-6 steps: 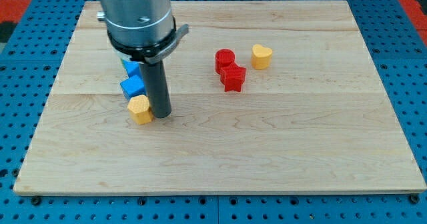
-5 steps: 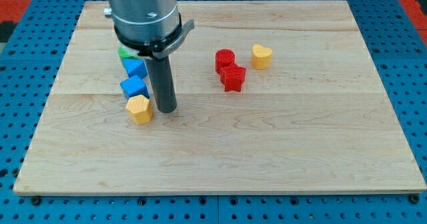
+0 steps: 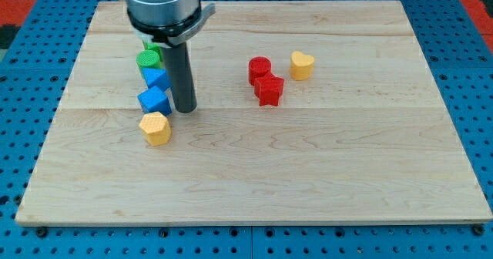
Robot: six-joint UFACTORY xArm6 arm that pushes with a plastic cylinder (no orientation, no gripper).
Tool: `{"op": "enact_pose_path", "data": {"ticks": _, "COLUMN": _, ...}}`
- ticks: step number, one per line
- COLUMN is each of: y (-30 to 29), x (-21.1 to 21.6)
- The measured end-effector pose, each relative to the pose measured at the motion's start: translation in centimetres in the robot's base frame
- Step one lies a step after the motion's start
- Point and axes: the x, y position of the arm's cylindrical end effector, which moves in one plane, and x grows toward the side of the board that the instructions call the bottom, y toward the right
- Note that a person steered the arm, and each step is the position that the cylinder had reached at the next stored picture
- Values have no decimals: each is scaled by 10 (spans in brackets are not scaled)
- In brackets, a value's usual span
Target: Nudge the blue cube left a bit
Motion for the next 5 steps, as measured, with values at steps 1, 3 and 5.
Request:
{"op": "enact_pose_path", "data": {"ticks": 1, "y": 0, "x": 4}}
{"op": "enact_pose_path", "data": {"ticks": 3, "y": -18, "x": 4}}
{"op": "enact_pose_path", "data": {"ticks": 5, "y": 81, "x": 4}}
